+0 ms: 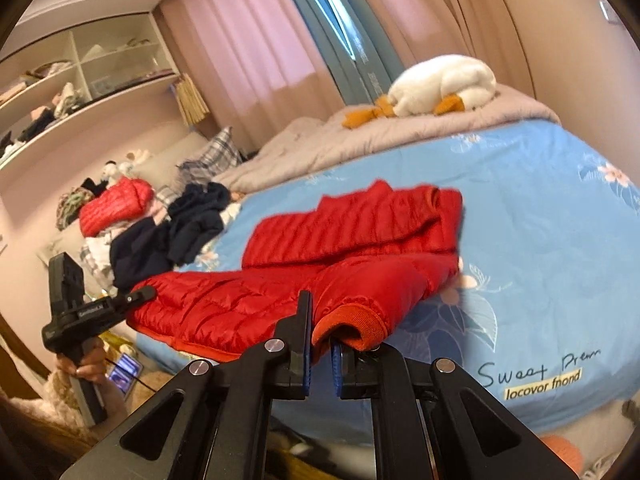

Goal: Fold large clothes
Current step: 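Lift the hem with both grippers and fold it toward the collar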

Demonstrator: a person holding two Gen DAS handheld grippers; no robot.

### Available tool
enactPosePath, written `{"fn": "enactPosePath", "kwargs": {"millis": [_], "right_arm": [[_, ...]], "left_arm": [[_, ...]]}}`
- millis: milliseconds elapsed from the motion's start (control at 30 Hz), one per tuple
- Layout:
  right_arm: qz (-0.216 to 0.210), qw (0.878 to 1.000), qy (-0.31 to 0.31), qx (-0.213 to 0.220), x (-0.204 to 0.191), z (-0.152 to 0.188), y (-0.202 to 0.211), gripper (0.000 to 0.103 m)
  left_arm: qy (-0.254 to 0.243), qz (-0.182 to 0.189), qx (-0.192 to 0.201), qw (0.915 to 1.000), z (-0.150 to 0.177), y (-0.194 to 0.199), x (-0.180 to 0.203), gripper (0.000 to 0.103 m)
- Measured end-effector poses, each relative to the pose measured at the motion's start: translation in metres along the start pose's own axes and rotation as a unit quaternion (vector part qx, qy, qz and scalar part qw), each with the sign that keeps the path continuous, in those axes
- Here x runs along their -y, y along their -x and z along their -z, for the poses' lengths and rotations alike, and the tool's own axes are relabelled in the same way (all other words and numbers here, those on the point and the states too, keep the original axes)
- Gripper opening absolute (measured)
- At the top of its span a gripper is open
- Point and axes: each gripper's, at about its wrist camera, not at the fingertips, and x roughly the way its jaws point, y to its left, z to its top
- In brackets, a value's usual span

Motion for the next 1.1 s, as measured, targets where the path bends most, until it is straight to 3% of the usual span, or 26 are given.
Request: {"fn": "enactPosePath", "kwargs": {"millis": [233, 700, 1100], "right_arm": [[-0.008, 0.998, 0.035, 0.050, -0.015, -0.011, 0.020, 0.009], [-0.008, 0.999, 0.018, 0.051, -0.001, -0.027, -0.004, 0.009], [0.004, 0.999, 0.002, 0.044, -0.002, -0.062, -0.020, 0.009]], "left_arm": [[-0.020, 0.004, 0.038, 0.9991, -0.010, 0.018, 0.008, 0.013], [-0.013, -0.003, 0.031, 0.9994, -0.022, -0.003, 0.002, 0.013], [-0.008, -0.004, 0.030, 0.9995, -0.061, -0.025, 0.009, 0.013]]}}
